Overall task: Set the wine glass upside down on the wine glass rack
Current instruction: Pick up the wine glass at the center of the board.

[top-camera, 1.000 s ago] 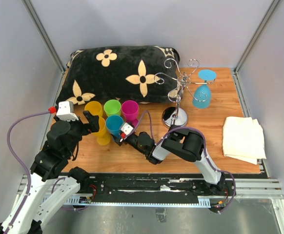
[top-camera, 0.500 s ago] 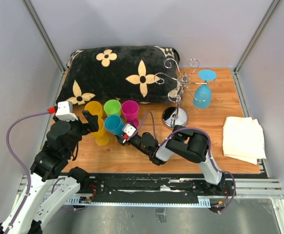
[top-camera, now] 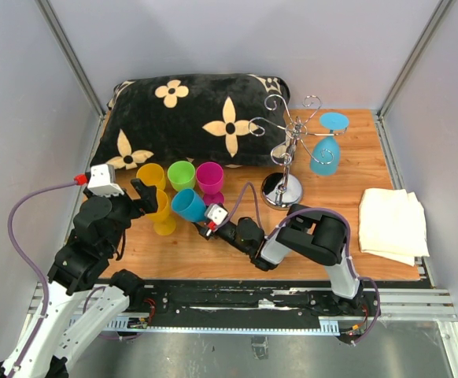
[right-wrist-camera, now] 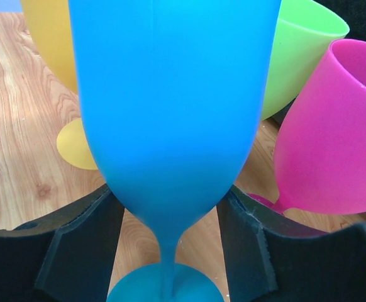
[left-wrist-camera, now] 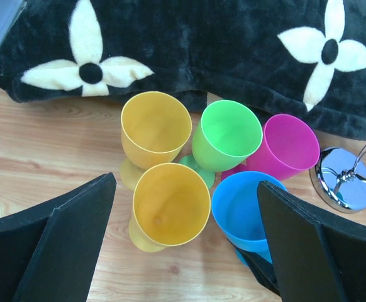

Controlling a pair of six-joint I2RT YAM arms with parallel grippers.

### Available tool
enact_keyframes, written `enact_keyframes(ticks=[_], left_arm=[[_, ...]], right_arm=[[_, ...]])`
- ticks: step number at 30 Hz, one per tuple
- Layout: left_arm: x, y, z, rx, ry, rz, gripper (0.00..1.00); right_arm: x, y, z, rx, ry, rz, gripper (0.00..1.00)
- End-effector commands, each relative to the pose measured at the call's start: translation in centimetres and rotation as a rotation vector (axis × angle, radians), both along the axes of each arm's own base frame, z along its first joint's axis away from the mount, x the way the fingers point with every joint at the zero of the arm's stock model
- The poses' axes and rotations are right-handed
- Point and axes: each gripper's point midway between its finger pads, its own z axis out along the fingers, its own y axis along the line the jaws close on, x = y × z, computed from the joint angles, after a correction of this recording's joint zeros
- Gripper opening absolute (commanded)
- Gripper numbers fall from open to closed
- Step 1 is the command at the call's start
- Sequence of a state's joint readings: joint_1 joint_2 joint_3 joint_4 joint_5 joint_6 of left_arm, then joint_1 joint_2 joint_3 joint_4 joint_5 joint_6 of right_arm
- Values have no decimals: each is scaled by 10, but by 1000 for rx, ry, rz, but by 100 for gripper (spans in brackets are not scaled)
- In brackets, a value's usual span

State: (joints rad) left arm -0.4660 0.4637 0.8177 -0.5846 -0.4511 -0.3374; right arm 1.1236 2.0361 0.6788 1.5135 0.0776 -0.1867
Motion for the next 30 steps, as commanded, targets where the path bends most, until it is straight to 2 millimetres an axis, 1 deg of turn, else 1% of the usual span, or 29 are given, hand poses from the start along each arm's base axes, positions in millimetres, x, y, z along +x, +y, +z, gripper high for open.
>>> enact_keyframes(ticks=[1,5,6,7,13,18,25,30], left_arm=[[1,6,3,-9,-20,32,100],[0,6,4,-11,-25,32,100],[0,6,4,-12,-25,33,100],[0,6,4,-12,-25,30,100],[0,6,4,-13,-28,33,100],[0,6,4,-13,-28,33,100],[-1,6,6,-17,-34,28,100],[-6,7,15,-35,-67,22,100]], right_arm=[[-2,-3,31,86,-40,20,57],[-6,-5,28,79,-35,34,56],[-7,-5,37,94,-44,39,56],[-8,-6,40,98,-46,42,56],[-12,-13,48,109,-50,46,56],[-15,-14,51,117,-47,55,54],[-25,-20,74,162,-59,87,51],[-34,-30,94,206,-64,109,49]])
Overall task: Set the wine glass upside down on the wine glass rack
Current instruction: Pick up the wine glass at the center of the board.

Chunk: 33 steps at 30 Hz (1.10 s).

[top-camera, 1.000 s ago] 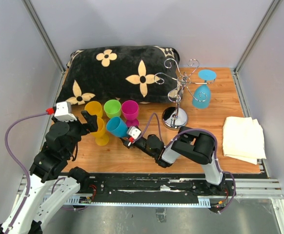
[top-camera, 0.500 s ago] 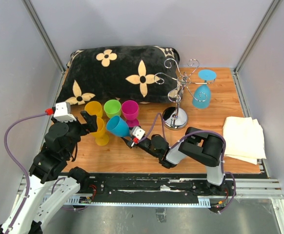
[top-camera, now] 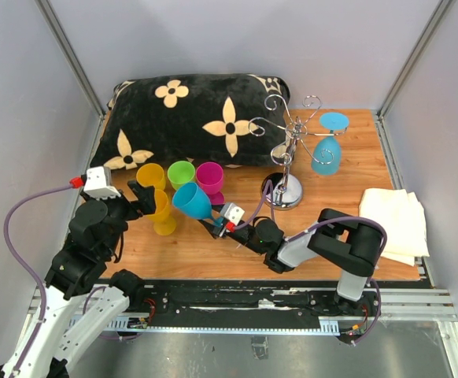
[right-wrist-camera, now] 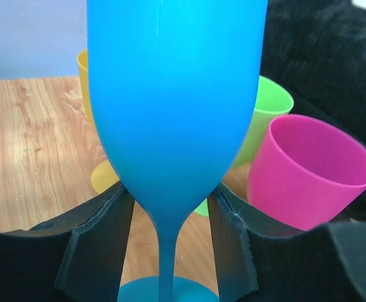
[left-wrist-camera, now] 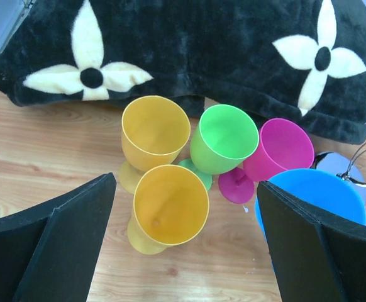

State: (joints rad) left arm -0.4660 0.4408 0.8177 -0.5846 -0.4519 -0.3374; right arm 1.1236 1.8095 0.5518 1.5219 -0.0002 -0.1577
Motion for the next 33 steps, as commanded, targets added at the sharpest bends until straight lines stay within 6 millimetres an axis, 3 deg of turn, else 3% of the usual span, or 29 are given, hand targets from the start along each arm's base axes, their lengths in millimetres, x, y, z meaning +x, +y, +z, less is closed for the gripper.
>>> enact_keyframes(ticks=[1,16,24,33], left_arm=[[-4,5,13,-31,-58,17,100],[-13,-13,60,-99,-144,-100,100],[-14,-41,68,-196,-141,-222,100],[-19,-74,66,-348,-112,-360,100]], right_arm=[[-9,-10,39,109,-34,34,49],[-31,-36,116,270,-117,77,33],[-41,-47,151,345,-164,101,25],[-50,-59,173,389,-205,117,12]])
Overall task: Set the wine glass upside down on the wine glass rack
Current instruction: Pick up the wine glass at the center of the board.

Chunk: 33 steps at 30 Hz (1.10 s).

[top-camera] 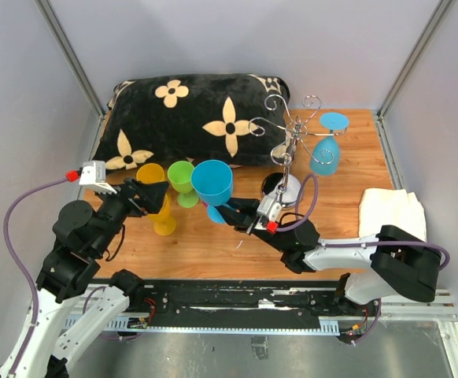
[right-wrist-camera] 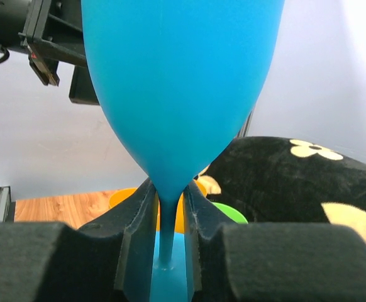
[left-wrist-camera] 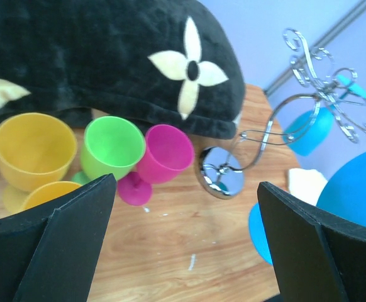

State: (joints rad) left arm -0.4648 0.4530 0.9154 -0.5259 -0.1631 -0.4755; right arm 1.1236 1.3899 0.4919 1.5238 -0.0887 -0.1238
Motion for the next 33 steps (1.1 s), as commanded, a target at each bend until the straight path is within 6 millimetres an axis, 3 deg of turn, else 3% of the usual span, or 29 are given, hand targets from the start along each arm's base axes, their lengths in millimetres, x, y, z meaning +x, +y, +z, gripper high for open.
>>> enact_keyframes(ticks=[1,5,10,23,29,33], left_arm=[[-4,-24,9,-132,-9,-111,100],[-7,-41,3,-220,13,-187,100],[-8,-59,0,-298,31,-268,96],[-10,-107,-7,-456,121,-486,74],[-16,-138,1,-494,121,-535,71],[-22,-140,11,-591,85,-529,71]], right_arm=[[-11,-14,23,70,-56,20,10],[-13,-19,29,73,-76,13,2],[-16,-25,43,97,-113,3,1],[-24,-49,93,176,-206,-44,1],[-25,-56,100,184,-224,-64,1],[-27,-60,101,190,-226,-63,1]])
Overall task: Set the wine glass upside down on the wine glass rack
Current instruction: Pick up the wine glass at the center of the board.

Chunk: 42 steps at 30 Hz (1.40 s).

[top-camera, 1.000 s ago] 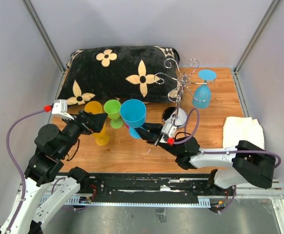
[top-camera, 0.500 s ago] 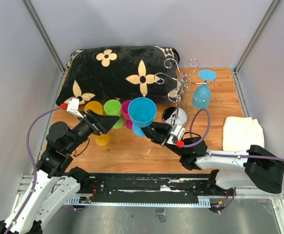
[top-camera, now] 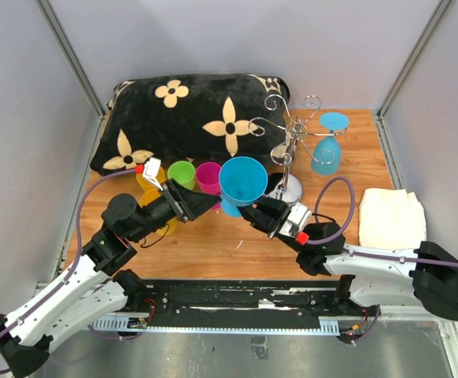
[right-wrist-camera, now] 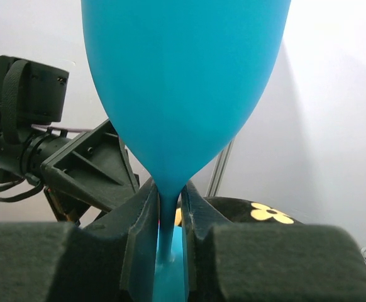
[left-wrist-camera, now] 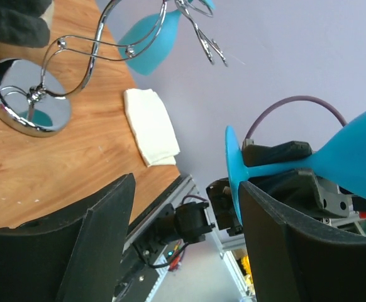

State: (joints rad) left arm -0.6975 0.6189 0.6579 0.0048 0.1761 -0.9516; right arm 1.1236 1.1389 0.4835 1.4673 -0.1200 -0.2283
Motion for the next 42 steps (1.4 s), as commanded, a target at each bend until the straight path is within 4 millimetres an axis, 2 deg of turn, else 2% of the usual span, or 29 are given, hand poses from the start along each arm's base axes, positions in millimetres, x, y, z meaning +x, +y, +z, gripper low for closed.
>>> enact_keyframes(ticks=[1,5,14,20,24,28,33,35,36,39,42], left_arm=[[1,5,28,-168,-46,65,72],[1,8,30,-209,-39,78,72],[-10,-13,34,-260,-23,-2,69],[-15,-31,37,-279,-22,-46,56],[-16,-39,44,-283,-28,-61,43],[-16,-38,48,-291,-36,-52,31],[-13,-33,51,-289,-39,-23,9],[-13,-32,53,-290,-44,-17,1],[-13,-31,55,-290,-48,-15,1],[-11,-28,59,-260,-62,11,1],[-8,-22,64,-213,-88,48,0]], right_arm=[[-3,-13,25,61,-48,-22,1],[-4,-13,26,62,-43,-10,1],[-7,-10,31,80,-40,18,1],[-12,-12,36,102,-34,55,1],[-12,-13,35,101,-31,50,1],[-11,-16,30,81,-31,29,1],[-8,-15,20,41,-24,7,2],[-8,-16,17,27,-19,6,8],[-8,-16,16,19,-17,3,13],[-7,-20,12,2,-5,-14,39],[-4,-25,-1,-34,12,-42,62]])
